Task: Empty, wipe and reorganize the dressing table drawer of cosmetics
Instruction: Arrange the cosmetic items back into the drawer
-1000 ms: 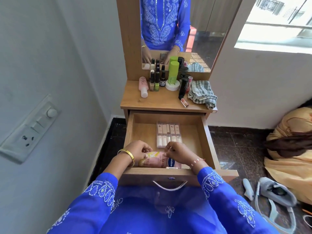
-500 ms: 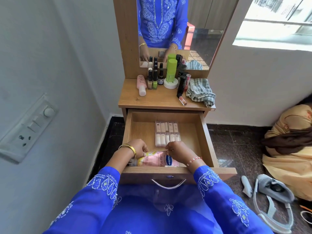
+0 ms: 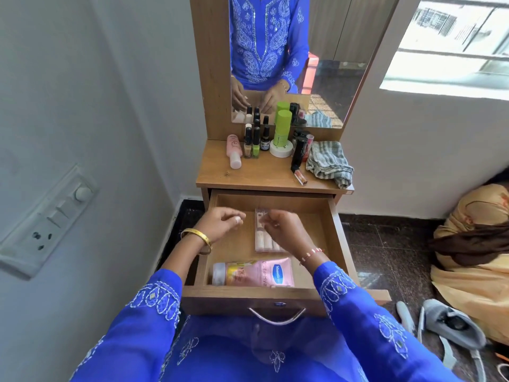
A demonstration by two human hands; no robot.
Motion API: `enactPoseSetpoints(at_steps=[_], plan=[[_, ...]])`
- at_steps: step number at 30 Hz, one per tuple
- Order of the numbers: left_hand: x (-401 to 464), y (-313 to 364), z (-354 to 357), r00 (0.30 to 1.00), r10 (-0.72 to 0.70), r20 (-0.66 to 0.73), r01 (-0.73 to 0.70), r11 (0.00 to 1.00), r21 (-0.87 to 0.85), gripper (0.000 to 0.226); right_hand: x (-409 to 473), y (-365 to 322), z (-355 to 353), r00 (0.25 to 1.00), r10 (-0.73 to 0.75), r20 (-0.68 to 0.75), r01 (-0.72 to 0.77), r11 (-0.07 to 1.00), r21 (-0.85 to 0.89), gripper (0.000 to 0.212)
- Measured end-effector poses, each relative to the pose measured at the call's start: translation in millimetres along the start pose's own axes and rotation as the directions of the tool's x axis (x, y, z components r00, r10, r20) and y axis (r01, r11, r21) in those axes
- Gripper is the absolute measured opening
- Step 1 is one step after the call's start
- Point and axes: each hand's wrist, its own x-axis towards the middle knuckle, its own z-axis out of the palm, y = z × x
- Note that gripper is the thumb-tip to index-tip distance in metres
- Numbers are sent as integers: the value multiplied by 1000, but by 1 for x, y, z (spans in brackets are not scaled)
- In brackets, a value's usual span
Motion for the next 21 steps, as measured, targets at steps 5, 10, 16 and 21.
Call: enactPoseSetpoints(at_steps=[5,10,16,21], plan=[[19,19,-20,977,-28,-210,-25,970,-243,21,58,-47,-18,985,-150,-86,143,986,-84,29],[26,27,-33,959,-24,-283,-50,967,-251,22,108,-64,-8,991,-101,84,121,946,-299,49],[26,27,-38,958,-40,-284,-31,971,-238,20,130,-61,6,987,-92,130,137,909,-393,43],[26,25,-34,955,-82,-286,-10,952,-305,18,111,-59,1,986,-169,-11,164,968,-191,34]])
